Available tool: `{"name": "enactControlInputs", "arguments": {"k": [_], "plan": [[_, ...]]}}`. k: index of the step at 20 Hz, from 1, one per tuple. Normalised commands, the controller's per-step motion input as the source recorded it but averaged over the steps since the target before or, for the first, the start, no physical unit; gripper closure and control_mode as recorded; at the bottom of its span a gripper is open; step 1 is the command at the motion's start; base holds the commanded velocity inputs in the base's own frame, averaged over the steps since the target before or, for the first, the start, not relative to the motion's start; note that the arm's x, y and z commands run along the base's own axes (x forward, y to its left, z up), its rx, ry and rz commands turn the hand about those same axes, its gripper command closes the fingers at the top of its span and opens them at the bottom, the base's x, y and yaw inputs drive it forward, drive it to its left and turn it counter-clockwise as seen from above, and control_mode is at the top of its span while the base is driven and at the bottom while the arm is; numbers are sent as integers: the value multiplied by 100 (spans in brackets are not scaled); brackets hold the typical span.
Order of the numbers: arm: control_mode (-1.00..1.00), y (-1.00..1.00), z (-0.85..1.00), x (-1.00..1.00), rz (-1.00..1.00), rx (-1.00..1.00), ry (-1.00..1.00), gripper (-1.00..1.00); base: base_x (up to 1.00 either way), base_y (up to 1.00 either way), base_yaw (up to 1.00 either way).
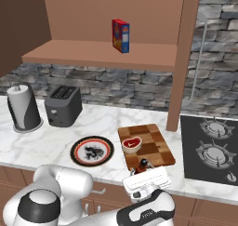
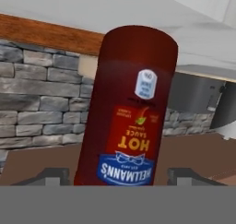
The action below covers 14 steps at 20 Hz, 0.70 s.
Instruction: Pick the steak from the plate and place it on the cutting board. Then pick the condiment bottle from the cabinet and place it next to the cutting board.
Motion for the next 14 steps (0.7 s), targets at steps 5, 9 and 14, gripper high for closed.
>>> {"name": "enactControlInputs", "arguments": {"k": [5,9,14], "plan": [[-100,1,-1,0,0,0,0,-100,0,0,0],[-100,7,0,0,0,0,0,-100,0,0,0],[-100,22,0,0,0,0,0,-100,0,0,0]]}}
